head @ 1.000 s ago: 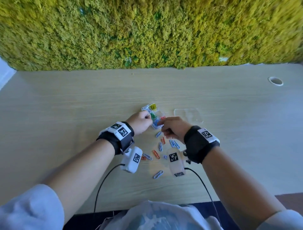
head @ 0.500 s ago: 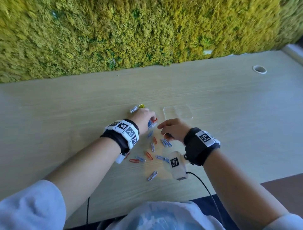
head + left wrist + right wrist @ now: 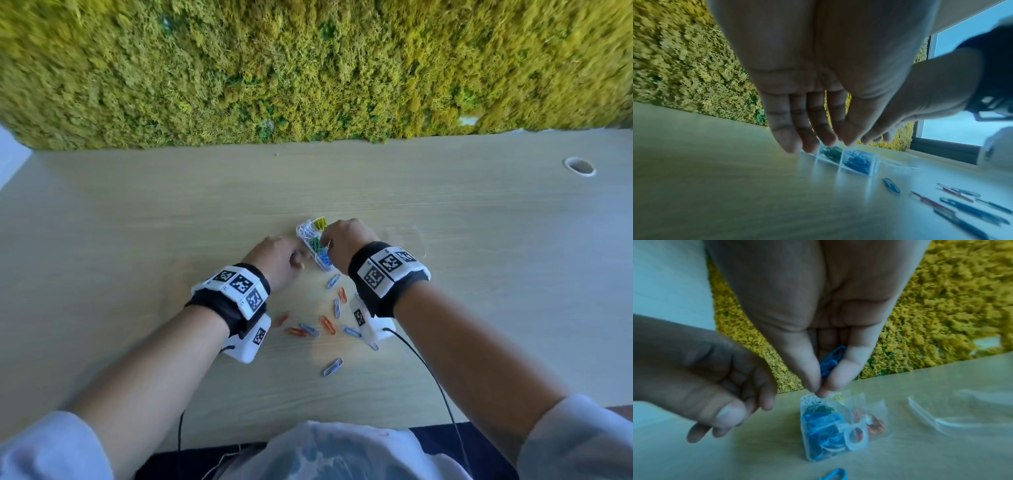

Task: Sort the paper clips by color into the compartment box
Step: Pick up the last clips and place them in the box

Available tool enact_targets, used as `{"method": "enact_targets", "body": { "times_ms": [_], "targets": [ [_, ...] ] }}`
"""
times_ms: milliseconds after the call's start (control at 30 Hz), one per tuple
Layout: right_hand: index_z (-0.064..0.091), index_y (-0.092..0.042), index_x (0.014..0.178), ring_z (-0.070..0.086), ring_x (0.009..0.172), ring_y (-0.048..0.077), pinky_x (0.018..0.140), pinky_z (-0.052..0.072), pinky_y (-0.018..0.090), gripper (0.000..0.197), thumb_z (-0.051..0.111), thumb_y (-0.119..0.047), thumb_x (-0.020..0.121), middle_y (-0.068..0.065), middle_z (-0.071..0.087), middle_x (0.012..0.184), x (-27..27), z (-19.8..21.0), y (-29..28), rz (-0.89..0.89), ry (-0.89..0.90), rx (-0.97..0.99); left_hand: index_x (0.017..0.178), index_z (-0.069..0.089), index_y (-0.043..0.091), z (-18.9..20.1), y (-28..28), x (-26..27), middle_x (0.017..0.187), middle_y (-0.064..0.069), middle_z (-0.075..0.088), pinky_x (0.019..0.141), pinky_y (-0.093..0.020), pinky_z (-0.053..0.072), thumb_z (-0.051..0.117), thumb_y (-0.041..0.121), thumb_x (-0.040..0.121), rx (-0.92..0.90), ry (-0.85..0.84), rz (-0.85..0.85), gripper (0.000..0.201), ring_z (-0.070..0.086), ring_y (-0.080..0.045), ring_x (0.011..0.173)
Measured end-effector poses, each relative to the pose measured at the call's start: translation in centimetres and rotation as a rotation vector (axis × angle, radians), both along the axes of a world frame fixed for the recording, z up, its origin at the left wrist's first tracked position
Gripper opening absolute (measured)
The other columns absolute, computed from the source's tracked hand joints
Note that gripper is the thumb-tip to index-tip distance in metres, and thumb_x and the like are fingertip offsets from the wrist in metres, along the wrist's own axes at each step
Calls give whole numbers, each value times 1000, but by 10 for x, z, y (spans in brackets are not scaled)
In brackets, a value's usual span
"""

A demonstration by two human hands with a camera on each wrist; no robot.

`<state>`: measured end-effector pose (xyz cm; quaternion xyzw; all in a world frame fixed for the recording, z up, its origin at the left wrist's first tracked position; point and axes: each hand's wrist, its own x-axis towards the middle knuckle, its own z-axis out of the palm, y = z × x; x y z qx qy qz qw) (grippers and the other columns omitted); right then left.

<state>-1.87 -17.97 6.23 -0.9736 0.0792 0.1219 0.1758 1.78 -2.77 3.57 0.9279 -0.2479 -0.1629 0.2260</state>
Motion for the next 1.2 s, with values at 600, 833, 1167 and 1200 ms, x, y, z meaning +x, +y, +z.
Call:
{"method": "enact_targets", "body": {
  "times_ms": [600,833,1167,1200],
  "targets": [
    [70,-18,98,64,96,25,85,54,31,32,45,-2,85,5,69,106,-23,-16,-6,-29,-52,35,86,69,20,8,-3,-30,98,2,69,71,-25,43,56,18,85,439,-15,-234,13,63,-20,90],
    [68,-10,99,56,78,21,69,50,29,19,55,-17,87,6,63,93,-31,-30,-2,13,159,-147,75,74,18,9,6,-23,104,-1,73,69,-25,49,70,22,77,447,28,-287,7,68,-17,90],
    [62,-13,84,53,76,17,64,45,26,28,46,-33,95,4,60,90,-31,-41,1,110,114,-280,72,71,21,1,13,-25,123,-2,66,76,-27,50,68,27,80,441,-3,-334,11,66,-21,96],
    [63,-13,86,52,76,18,63,44,26,28,45,-33,95,4,60,92,-31,-41,2,118,117,-291,74,71,19,0,13,-26,125,-2,65,80,-30,52,67,28,82,436,-8,-333,12,66,-21,98]
  ]
}}
